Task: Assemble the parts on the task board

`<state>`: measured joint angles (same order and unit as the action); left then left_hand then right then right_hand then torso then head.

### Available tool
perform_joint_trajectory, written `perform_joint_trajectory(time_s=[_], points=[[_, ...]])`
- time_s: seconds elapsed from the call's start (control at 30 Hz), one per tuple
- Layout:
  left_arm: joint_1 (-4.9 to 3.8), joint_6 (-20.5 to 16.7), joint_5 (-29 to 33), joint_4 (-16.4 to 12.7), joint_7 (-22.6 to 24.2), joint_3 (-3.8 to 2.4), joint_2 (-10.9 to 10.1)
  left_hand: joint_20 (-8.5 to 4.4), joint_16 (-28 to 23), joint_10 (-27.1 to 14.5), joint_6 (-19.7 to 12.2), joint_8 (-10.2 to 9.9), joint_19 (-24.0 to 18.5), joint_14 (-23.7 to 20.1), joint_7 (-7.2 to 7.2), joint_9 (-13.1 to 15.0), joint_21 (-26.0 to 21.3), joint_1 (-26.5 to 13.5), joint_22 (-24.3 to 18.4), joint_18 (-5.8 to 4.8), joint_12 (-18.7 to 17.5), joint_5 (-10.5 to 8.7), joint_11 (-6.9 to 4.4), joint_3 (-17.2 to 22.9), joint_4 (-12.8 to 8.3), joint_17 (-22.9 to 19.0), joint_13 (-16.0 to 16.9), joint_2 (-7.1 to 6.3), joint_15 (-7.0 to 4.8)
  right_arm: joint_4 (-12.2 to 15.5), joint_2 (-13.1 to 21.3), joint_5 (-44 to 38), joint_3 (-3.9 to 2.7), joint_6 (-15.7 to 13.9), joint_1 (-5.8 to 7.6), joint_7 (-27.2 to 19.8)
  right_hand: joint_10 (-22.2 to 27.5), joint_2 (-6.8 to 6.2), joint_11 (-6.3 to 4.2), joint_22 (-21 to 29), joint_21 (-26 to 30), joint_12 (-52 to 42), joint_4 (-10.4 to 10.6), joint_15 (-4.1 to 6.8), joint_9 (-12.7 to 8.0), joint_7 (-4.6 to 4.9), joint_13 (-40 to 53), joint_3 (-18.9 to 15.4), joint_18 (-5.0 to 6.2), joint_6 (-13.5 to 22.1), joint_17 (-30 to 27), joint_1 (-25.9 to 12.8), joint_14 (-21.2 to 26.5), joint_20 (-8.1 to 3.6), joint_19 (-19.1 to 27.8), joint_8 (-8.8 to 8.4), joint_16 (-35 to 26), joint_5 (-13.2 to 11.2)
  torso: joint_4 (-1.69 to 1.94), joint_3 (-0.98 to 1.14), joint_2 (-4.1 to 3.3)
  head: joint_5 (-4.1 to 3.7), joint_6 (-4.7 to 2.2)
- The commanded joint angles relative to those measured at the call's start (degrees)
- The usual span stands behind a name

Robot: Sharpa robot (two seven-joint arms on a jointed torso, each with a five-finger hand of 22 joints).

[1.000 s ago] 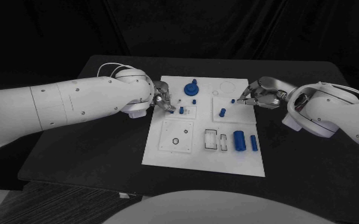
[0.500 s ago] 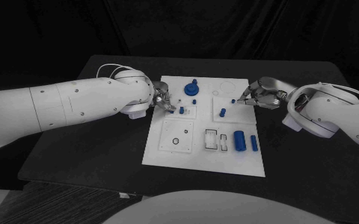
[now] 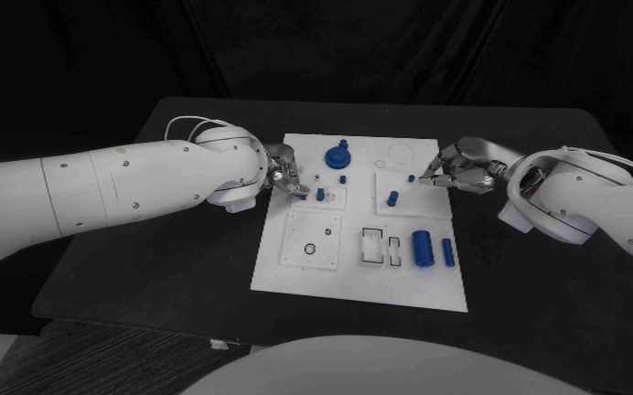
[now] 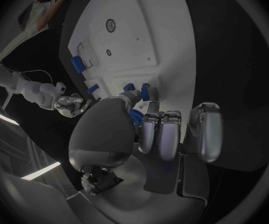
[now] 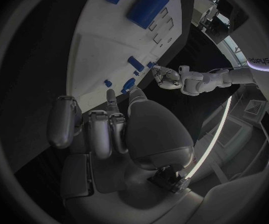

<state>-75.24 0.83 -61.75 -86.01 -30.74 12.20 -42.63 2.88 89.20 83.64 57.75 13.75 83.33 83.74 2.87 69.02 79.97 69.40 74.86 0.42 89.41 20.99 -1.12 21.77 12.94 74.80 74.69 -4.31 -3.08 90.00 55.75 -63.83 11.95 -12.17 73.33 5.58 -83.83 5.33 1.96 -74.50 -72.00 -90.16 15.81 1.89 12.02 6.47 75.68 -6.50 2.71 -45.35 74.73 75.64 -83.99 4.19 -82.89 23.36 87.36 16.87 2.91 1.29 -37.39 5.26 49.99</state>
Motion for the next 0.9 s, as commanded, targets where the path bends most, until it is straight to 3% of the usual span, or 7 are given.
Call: perform_joint_trajectory(time_s=[0.03, 0.9], points=[[0.09, -1.7, -0.2, -0.27, 1.21, -0.04, -0.04, -0.24, 0.8, 6.36, 1.12, -0.01, -0.33, 6.26, -1.02, 0.5, 0.0, 0.42, 11.69, 2.2, 0.59, 1.98, -0.49, 3.03, -1.5, 15.2, 15.31, -0.04, -0.82, -0.05, 0.04, -0.06, -0.03, -0.34, -0.19, 0.42, -6.17, 0.39, 0.06, -9.69, 0.95, 0.16, 0.02, 0.03, 0.58, 0.1, 14.32, -1.2, 1.5, -0.05, 12.01, 1.34, -4.89, 0.03, 0.4, 1.18, -0.93, 1.13, 0.02, 0.0, 0.03, 0.06, 0.01], [0.18, -0.28, -3.27, -0.12, 1.07, -0.03, 0.21, -0.26, 0.8, 6.36, 1.4, 0.05, -0.35, 6.26, -0.99, 0.5, -0.05, -0.09, 11.67, 2.22, 0.59, 1.78, -0.47, 2.94, -1.34, 15.2, 15.31, -0.08, -0.83, -0.31, -0.12, -0.06, -0.03, -0.11, -0.38, 0.43, -6.17, 0.42, 0.07, -9.65, 1.11, 0.16, 0.06, 0.02, 0.56, 0.11, 14.32, -1.23, 1.53, -0.03, 11.97, 1.42, -4.88, 0.04, 0.45, 1.17, -0.98, 1.32, -0.05, 0.02, 0.01, 0.26, 0.01]])
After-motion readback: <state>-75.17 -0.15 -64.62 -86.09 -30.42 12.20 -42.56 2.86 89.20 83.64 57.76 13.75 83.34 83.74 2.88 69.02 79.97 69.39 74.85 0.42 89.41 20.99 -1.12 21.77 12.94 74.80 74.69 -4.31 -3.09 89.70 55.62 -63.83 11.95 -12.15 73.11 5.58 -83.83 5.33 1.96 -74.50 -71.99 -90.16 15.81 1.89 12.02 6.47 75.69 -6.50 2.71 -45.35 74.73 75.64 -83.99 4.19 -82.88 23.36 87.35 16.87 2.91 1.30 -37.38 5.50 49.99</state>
